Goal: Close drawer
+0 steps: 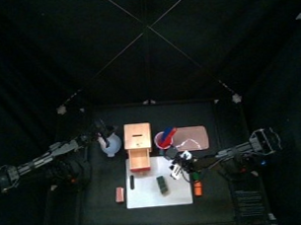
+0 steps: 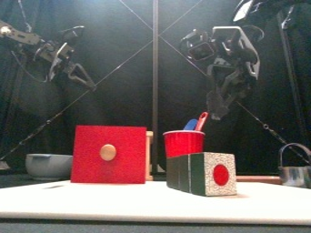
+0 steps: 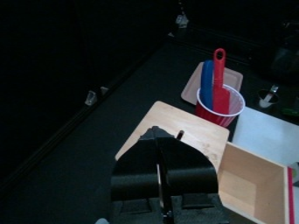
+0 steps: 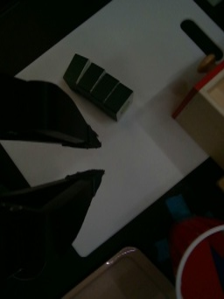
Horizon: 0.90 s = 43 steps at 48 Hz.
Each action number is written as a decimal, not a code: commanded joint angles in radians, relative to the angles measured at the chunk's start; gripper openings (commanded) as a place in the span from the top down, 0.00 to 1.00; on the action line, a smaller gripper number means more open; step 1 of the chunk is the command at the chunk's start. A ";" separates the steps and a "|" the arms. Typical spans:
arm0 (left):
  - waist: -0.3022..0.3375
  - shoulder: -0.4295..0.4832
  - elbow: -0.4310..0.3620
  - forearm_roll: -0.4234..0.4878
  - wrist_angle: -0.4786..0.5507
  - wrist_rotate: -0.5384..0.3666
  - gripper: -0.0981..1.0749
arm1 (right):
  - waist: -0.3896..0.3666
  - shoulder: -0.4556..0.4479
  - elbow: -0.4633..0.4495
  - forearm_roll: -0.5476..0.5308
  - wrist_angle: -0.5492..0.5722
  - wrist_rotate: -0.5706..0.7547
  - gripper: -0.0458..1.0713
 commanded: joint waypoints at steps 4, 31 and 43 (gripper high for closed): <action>-0.067 -0.021 0.011 0.021 -0.107 -0.002 0.86 | -0.017 -0.094 0.023 -0.035 -0.129 -0.058 0.68; -0.187 -0.041 0.067 0.020 -0.190 -0.003 0.86 | -0.075 -0.213 0.173 -0.178 -0.566 -0.074 0.75; -0.187 -0.041 0.067 0.020 -0.192 -0.003 0.86 | -0.077 -0.212 0.179 -0.216 -0.569 -0.074 0.75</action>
